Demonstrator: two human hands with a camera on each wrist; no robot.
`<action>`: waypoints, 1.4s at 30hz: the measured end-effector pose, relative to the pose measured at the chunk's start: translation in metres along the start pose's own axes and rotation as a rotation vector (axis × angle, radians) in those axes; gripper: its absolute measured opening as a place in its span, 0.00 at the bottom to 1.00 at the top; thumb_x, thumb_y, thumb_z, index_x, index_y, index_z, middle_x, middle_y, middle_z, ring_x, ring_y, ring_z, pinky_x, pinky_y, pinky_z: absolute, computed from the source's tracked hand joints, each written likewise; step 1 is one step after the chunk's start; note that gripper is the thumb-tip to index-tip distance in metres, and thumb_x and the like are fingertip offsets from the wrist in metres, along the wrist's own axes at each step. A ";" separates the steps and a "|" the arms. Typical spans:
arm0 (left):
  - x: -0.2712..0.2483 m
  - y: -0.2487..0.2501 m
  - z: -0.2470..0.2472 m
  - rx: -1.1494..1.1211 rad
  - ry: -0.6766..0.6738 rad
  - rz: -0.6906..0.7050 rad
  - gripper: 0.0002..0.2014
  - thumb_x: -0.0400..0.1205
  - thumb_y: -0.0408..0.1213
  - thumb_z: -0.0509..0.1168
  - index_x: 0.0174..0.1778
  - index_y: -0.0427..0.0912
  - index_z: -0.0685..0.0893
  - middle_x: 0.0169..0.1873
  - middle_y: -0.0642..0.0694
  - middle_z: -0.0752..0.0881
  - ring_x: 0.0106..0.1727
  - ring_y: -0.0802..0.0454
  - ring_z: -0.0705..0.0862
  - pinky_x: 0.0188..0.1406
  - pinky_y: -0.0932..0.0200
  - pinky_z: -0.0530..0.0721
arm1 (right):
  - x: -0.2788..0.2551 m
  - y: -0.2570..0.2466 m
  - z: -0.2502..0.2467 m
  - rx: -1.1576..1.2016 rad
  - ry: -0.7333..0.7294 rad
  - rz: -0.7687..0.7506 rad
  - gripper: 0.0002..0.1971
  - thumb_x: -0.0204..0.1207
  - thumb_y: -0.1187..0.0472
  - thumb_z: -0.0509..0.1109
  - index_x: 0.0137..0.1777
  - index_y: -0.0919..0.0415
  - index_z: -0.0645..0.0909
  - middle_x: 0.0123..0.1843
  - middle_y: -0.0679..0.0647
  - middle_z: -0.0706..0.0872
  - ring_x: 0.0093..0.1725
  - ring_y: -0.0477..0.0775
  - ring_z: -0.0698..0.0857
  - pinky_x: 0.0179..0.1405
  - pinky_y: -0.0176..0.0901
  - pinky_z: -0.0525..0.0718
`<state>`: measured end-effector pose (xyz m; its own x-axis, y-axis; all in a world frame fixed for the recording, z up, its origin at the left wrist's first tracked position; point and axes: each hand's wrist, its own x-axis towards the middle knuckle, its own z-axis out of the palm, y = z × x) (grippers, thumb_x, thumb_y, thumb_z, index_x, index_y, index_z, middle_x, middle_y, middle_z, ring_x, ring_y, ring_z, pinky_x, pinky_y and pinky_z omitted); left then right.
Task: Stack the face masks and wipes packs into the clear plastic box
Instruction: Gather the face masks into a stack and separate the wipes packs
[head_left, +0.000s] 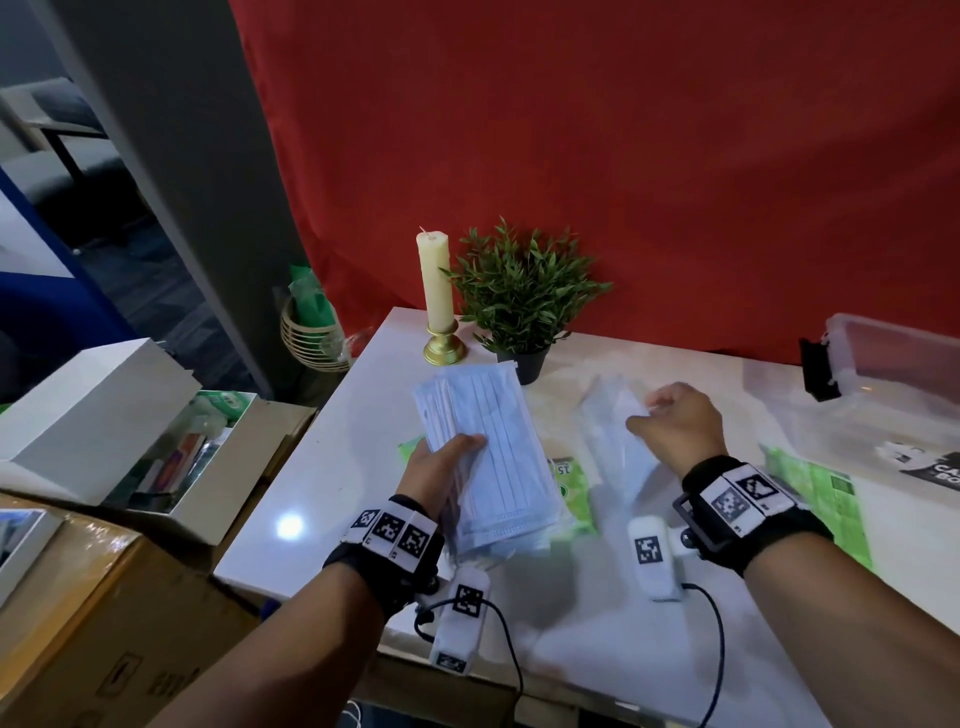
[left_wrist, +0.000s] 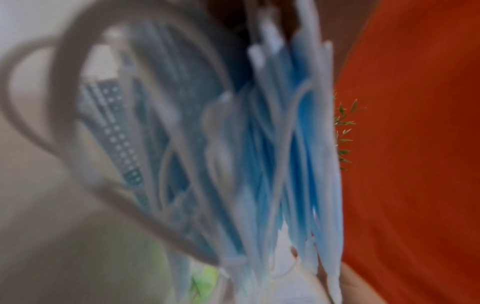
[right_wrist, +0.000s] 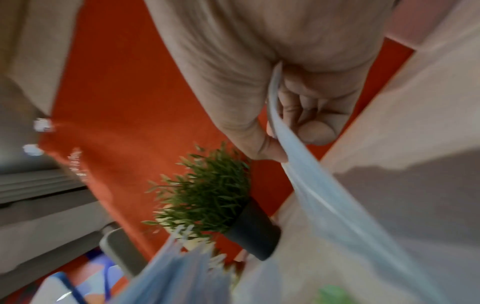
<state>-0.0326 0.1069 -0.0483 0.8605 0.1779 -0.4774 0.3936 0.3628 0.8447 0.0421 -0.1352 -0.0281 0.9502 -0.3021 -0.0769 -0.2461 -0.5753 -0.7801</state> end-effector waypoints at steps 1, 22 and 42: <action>-0.001 0.000 0.002 0.002 0.000 0.001 0.10 0.81 0.33 0.69 0.56 0.38 0.82 0.52 0.33 0.89 0.49 0.34 0.89 0.50 0.41 0.89 | -0.008 -0.007 -0.002 0.011 0.018 -0.071 0.11 0.67 0.69 0.75 0.49 0.65 0.82 0.43 0.53 0.83 0.45 0.57 0.83 0.43 0.40 0.77; -0.011 -0.022 -0.053 -0.005 0.123 -0.005 0.12 0.80 0.35 0.70 0.51 0.28 0.87 0.35 0.35 0.88 0.25 0.46 0.87 0.25 0.62 0.85 | -0.134 -0.053 0.084 0.104 -0.510 -0.618 0.13 0.71 0.71 0.71 0.55 0.63 0.88 0.49 0.53 0.91 0.48 0.44 0.88 0.52 0.24 0.81; 0.000 -0.016 -0.073 -0.034 0.146 -0.069 0.26 0.75 0.41 0.75 0.67 0.32 0.80 0.55 0.29 0.90 0.54 0.28 0.90 0.58 0.30 0.86 | -0.051 0.028 0.034 -0.836 -0.394 -0.333 0.47 0.62 0.34 0.72 0.78 0.52 0.60 0.63 0.55 0.78 0.60 0.58 0.81 0.50 0.47 0.82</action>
<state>-0.0622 0.1681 -0.0800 0.7746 0.2816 -0.5663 0.4370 0.4090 0.8011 -0.0070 -0.1101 -0.0672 0.9541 0.1609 -0.2524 0.1341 -0.9836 -0.1203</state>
